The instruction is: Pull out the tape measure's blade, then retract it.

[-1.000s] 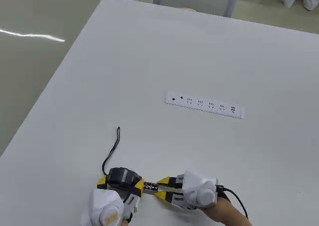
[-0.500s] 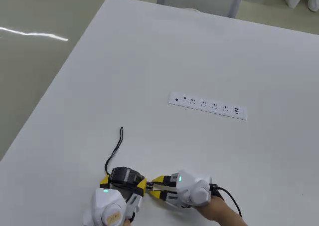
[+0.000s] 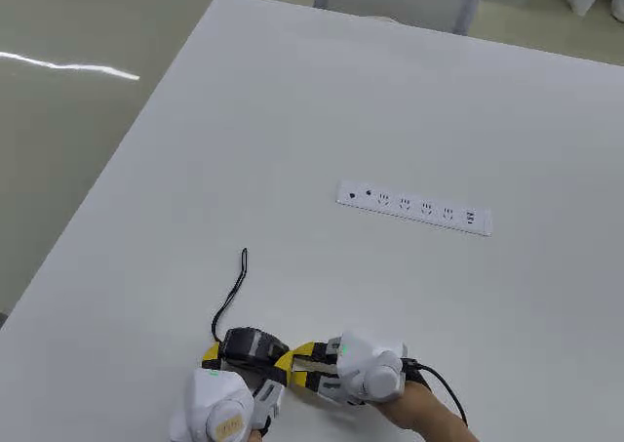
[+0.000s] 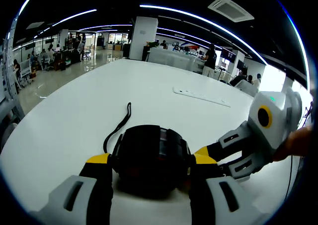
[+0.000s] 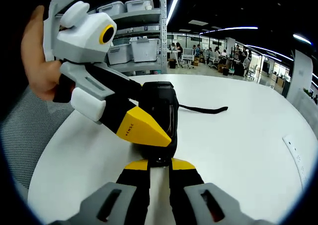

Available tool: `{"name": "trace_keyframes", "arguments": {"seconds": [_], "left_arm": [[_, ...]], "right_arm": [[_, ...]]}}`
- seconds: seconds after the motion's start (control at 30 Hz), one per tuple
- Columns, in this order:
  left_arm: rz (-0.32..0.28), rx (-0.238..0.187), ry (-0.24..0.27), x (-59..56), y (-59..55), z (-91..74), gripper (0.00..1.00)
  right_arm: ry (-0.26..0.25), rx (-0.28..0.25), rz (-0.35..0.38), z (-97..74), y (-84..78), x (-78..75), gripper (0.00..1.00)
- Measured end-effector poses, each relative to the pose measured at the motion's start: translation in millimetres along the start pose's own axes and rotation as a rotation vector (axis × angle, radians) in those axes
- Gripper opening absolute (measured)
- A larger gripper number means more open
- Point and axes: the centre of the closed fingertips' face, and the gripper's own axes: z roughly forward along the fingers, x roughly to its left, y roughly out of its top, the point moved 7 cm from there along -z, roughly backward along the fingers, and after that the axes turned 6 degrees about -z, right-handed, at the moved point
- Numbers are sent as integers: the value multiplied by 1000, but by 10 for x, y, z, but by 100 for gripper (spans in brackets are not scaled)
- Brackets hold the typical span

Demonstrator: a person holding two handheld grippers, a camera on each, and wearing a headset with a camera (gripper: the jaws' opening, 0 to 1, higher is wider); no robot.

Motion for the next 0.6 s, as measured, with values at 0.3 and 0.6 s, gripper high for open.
{"name": "trace_keyframes", "arguments": {"seconds": [0.3, 0.6], "left_arm": [[31, 9, 1, -22, -8, 2, 60], [33, 18, 4, -27, -3, 12, 62]], "right_arm": [[-1, 21, -26, 18, -9, 5, 13], [-14, 23, -18, 2, -10, -5, 14]]}}
